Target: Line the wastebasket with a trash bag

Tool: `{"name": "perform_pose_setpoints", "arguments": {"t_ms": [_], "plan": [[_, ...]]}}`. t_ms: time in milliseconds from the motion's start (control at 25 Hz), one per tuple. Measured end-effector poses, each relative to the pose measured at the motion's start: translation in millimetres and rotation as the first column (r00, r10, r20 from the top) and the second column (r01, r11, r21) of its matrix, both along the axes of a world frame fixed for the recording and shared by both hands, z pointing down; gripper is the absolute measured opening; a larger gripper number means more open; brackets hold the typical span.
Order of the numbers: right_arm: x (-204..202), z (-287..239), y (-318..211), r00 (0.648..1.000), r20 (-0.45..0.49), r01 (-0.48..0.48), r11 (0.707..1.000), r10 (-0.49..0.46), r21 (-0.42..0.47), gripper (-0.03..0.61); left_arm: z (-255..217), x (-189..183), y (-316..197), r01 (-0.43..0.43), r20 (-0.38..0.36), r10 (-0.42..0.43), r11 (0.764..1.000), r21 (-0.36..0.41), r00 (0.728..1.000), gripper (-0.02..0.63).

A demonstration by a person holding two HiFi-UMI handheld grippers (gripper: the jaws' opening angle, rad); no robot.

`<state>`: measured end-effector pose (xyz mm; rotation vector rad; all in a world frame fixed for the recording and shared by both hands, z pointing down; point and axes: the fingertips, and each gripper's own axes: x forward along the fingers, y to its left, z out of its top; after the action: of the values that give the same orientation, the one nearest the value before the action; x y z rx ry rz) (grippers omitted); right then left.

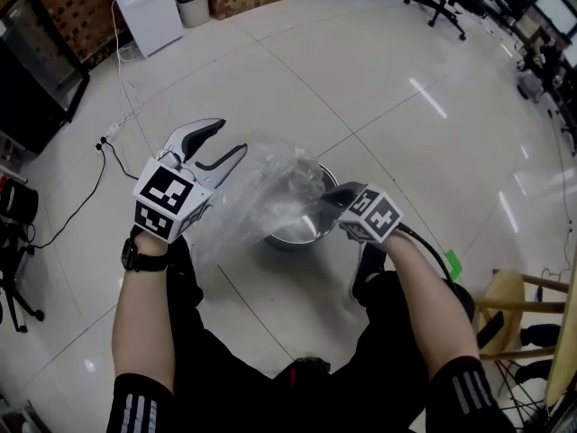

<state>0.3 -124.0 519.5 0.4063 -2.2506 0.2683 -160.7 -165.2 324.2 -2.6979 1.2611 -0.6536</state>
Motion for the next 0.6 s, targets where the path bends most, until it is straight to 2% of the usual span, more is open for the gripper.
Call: {"name": "perform_pose_setpoints", "arguments": {"t_ms": [120, 280, 440, 600], "plan": [[8.8, 18.9, 6.8, 0.999, -0.036, 0.005, 0.998, -0.007, -0.064, 0.008, 24.2, 9.4, -2.4, -0.020, 0.056, 0.022, 0.999, -0.040, 0.998, 0.182], [16.2, 38.9, 21.3, 0.993, -0.108, 0.024, 0.990, -0.039, -0.137, 0.008, 57.4, 19.6, 0.0, -0.059, 0.099, 0.073, 0.989, -0.133, 0.992, 0.150], [21.8, 51.2, 32.5, 0.983, -0.167, 0.052, 0.985, -0.080, -0.162, 0.008, 84.0, 33.1, 13.1, -0.119, 0.134, 0.151, 0.967, -0.226, 0.979, 0.127], [29.4, 64.4, 34.0, 0.975, -0.207, 0.043, 0.984, -0.079, -0.171, 0.008, 114.8, 43.1, 27.6, -0.161, 0.199, 0.229, 0.938, -0.308, 0.953, 0.074]]}}
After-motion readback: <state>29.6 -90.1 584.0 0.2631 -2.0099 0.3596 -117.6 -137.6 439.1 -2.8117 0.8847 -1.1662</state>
